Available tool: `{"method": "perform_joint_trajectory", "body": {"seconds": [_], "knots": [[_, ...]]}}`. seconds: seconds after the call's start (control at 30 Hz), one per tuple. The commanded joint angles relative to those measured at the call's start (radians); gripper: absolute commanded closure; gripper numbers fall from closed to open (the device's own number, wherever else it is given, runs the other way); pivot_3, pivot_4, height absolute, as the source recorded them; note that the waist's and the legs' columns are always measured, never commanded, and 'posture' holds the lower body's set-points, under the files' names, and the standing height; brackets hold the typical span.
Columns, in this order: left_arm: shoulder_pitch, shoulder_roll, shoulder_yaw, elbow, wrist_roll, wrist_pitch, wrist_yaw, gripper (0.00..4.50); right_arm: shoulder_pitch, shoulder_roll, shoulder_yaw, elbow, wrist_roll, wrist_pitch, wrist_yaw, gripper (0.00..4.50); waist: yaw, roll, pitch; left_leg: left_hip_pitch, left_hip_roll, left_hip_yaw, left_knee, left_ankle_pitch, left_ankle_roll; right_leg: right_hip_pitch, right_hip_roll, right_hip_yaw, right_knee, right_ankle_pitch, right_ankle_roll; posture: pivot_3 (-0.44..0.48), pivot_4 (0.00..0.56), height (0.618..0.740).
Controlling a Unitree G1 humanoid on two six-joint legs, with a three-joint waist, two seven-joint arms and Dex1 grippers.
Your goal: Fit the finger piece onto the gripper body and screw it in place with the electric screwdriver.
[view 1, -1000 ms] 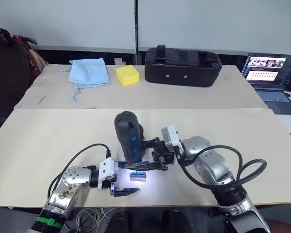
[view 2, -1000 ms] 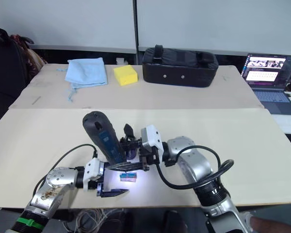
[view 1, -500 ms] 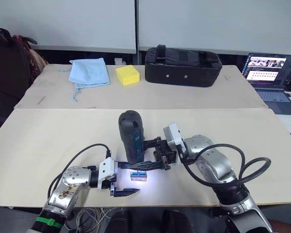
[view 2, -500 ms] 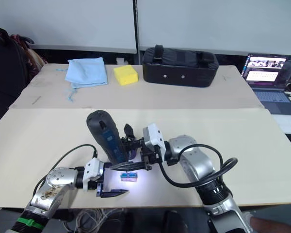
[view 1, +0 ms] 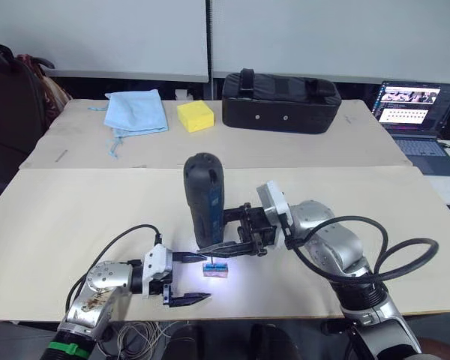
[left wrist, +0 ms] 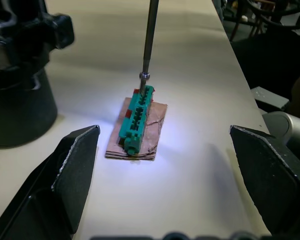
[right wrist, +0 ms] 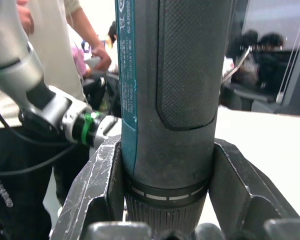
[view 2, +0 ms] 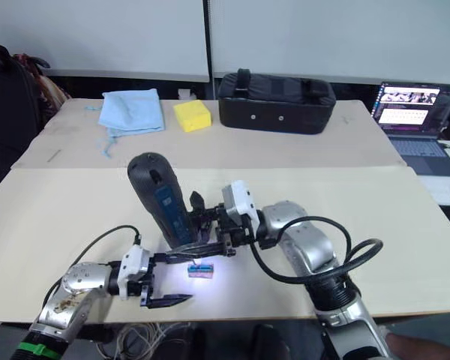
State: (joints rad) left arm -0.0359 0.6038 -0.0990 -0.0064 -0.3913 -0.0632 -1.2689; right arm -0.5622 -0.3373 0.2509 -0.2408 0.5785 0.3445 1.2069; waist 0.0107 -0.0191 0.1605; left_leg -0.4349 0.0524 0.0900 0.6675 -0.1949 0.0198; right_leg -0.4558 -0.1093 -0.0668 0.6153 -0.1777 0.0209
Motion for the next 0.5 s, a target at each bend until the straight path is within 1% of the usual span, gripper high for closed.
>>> {"method": "perform_joint_trajectory", "body": {"seconds": [0.03, 0.13, 0.3, 0.4, 0.5], "knots": [[0.038, 0.036, 0.086, -0.078, -0.069, 0.009, 0.001, 0.09, -0.032, -0.015, -0.065, -0.097, 0.088, 0.046, -0.025, 2.58, 0.0, 0.0, 0.0, 0.0, 0.0, 0.0, 0.0, 0.0, 0.0, 0.0, 0.0, 0.0, 0.0, 0.0, 0.0, 0.0, 0.15, 0.74], [0.087, 0.062, 0.175, -0.119, -0.13, 0.046, 0.027, 0.09, -0.031, -0.042, -0.105, -0.147, 0.139, 0.09, -0.048, 2.58, 0.0, 0.0, 0.0, -0.001, 0.0, -0.002, 0.0, 0.0, 0.0, -0.001, 0.0, 0.0, 0.0, 0.0, -0.001, 0.0, 0.15, 0.74], [0.158, 0.098, 0.302, -0.153, -0.246, 0.182, 0.069, 0.09, -0.014, -0.093, -0.154, -0.194, 0.18, 0.122, -0.065, 2.58, 0.0, 0.0, 0.0, -0.001, 0.001, -0.003, 0.0, 0.0, 0.0, -0.001, 0.0, 0.0, -0.001, -0.001, -0.001, 0.0, 0.15, 0.74], [0.199, 0.09, 0.367, -0.124, -0.238, 0.178, 0.104, 0.09, -0.005, -0.128, -0.181, -0.219, 0.204, 0.137, -0.076, 2.58, 0.0, 0.0, 0.0, -0.001, 0.001, -0.003, 0.0, 0.0, 0.0, -0.001, 0.0, 0.0, -0.001, -0.001, -0.001, 0.0, 0.15, 0.74], [0.178, 0.065, 0.355, -0.091, -0.19, 0.139, 0.13, 0.09, -0.009, -0.143, -0.197, -0.219, 0.212, 0.141, -0.092, 2.58, 0.002, 0.0, 0.0, -0.001, 0.0, -0.002, 0.0, 0.0, 0.0, -0.001, 0.0, 0.0, -0.002, -0.001, -0.001, 0.0, 0.15, 0.74]]}}
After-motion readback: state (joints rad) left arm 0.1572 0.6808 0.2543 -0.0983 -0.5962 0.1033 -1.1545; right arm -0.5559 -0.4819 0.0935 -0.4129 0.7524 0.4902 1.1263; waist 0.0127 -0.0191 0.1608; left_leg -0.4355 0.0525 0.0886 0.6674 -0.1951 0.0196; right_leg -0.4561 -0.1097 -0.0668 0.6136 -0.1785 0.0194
